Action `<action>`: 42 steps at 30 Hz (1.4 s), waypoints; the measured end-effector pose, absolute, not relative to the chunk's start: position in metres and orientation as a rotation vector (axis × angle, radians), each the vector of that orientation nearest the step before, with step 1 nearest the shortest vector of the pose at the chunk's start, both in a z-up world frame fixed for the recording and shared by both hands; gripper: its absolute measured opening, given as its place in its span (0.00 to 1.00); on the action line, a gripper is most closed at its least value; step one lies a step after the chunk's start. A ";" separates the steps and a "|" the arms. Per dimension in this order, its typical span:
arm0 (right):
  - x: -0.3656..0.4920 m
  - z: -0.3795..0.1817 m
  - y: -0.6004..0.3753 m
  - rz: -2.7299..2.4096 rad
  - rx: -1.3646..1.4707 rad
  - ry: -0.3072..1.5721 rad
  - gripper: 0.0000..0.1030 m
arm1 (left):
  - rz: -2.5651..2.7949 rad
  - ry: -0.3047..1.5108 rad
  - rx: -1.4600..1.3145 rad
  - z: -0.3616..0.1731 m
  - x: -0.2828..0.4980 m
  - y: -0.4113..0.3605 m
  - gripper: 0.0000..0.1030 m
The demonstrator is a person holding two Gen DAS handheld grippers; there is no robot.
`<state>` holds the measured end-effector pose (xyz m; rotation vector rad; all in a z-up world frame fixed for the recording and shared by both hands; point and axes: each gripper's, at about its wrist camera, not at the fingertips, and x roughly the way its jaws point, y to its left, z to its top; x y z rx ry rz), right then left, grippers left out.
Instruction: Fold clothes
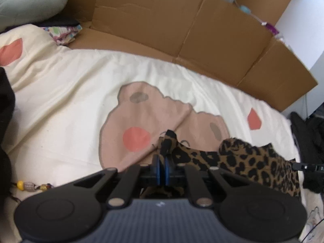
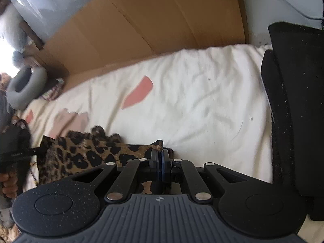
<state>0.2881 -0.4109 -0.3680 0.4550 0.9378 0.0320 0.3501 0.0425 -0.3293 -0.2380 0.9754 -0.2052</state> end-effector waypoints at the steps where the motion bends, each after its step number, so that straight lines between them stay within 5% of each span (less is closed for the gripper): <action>1: 0.290 -0.370 -0.409 0.032 0.442 0.944 0.01 | -0.198 0.979 -0.220 -0.331 0.351 0.040 0.07; 15: 0.297 -0.383 -0.394 0.030 0.346 1.013 0.07 | -0.220 1.007 -0.030 -0.344 0.354 0.014 0.33; 17: 0.298 -0.384 -0.390 0.025 0.320 1.017 0.14 | -0.222 1.002 -0.003 -0.344 0.354 0.010 0.34; 19: 0.299 -0.385 -0.386 0.016 0.282 1.021 0.22 | -0.224 0.996 0.026 -0.344 0.355 0.006 0.35; 36: 0.307 -0.391 -0.385 0.055 0.271 1.026 0.26 | -0.242 0.990 0.012 -0.346 0.362 0.003 0.36; 38: 0.311 -0.392 -0.382 0.075 0.272 1.028 0.36 | -0.245 0.991 0.005 -0.347 0.362 0.004 0.36; 42: 0.316 -0.393 -0.371 0.094 0.222 1.026 0.39 | -0.245 0.990 0.001 -0.349 0.364 0.004 0.36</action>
